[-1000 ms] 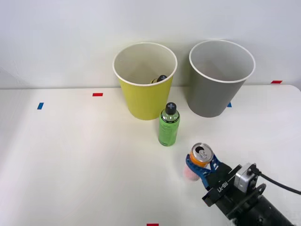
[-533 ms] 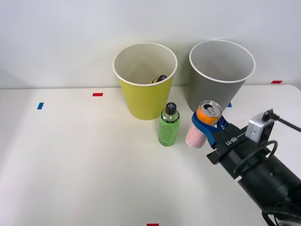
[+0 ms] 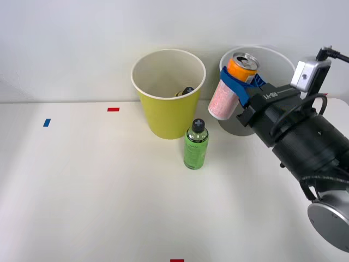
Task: Put cans in the gray bin, plastic bottles in the light green bin
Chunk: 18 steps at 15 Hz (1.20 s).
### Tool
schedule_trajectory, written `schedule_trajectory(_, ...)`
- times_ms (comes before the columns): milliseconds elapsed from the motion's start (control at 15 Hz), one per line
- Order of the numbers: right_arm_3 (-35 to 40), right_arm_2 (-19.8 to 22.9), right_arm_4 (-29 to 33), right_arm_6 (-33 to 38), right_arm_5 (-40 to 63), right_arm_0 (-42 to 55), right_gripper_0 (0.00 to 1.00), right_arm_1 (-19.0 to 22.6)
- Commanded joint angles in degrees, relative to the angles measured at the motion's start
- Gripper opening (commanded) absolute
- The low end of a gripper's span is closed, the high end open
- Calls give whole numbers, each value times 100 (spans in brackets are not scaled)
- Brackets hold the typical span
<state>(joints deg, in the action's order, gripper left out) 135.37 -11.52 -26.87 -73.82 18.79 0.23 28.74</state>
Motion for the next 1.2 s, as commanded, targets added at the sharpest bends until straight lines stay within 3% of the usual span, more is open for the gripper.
schedule_trajectory(67,-2,291,138,500,687,-480,0,-149)
schedule_trajectory(333,-89,343,858,1150,1470,-1078,0,-254)
schedule_trajectory(667,-1742,335,1333,1133,1223,-2308,0,-659)
schedule_trajectory(1200,-3579,493,2247,1142,1118,-3302,0,-597)
